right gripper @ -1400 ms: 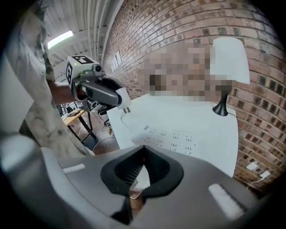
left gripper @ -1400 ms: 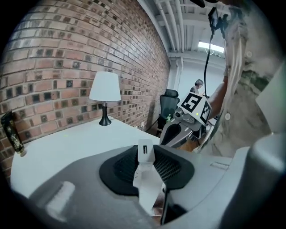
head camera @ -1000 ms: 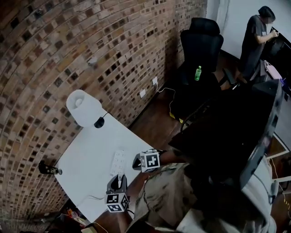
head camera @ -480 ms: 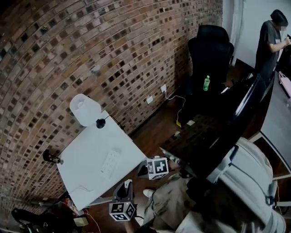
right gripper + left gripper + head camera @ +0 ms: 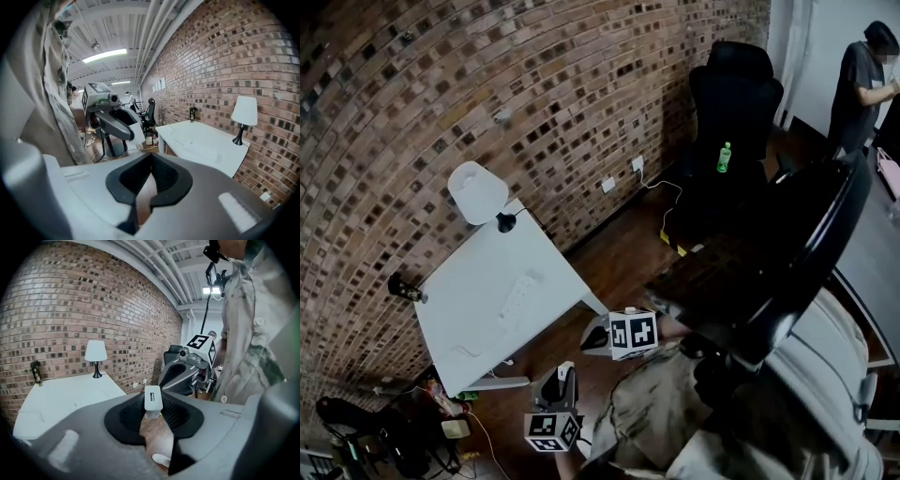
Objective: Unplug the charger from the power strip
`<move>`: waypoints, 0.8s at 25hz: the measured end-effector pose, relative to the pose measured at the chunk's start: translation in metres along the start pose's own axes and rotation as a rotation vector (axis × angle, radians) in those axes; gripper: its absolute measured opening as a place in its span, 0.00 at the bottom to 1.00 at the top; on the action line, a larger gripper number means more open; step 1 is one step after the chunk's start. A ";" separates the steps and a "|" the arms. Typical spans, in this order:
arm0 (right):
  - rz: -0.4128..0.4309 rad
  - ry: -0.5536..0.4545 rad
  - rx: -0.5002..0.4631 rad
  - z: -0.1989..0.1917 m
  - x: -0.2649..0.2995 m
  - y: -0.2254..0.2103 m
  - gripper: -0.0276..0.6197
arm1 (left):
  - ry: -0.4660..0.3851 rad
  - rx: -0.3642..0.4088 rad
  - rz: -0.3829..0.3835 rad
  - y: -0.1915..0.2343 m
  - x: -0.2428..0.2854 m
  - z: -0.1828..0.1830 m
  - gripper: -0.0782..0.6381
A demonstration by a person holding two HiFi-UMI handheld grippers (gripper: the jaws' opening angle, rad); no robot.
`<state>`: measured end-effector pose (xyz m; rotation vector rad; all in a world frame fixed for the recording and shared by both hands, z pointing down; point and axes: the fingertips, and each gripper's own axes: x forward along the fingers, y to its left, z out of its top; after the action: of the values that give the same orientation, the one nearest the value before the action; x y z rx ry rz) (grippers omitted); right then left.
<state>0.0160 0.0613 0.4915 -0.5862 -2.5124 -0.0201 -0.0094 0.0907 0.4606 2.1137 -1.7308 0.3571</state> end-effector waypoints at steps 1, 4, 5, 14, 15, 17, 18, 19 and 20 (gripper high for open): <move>-0.010 -0.014 0.002 0.004 -0.003 0.009 0.05 | 0.000 0.000 0.000 -0.006 -0.010 -0.003 0.26; -0.029 -0.064 0.001 0.019 -0.011 0.039 0.07 | -0.010 0.009 -0.003 -0.022 -0.039 -0.009 0.26; -0.035 -0.083 -0.004 0.025 -0.014 0.050 0.07 | -0.015 0.012 -0.006 -0.027 -0.049 -0.011 0.26; -0.063 -0.204 -0.040 0.035 -0.041 0.125 0.08 | -0.011 0.045 -0.018 -0.072 -0.087 -0.031 0.26; -0.060 -0.214 -0.044 0.034 -0.046 0.130 0.08 | -0.012 0.045 -0.013 -0.078 -0.088 -0.031 0.26; -0.047 -0.231 -0.038 0.030 -0.059 0.139 0.08 | -0.011 0.039 0.000 -0.091 -0.086 -0.031 0.26; -0.037 -0.237 -0.036 0.027 -0.066 0.144 0.08 | -0.012 0.036 0.007 -0.098 -0.083 -0.030 0.26; -0.026 -0.240 -0.038 0.024 -0.072 0.149 0.08 | -0.014 0.032 0.014 -0.106 -0.080 -0.027 0.26; -0.017 -0.241 -0.042 0.021 -0.080 0.153 0.08 | -0.017 0.026 0.023 -0.114 -0.076 -0.024 0.26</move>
<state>0.1288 0.1704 0.4156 -0.6167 -2.7568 -0.0094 0.0876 0.1875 0.4343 2.1229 -1.7703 0.3705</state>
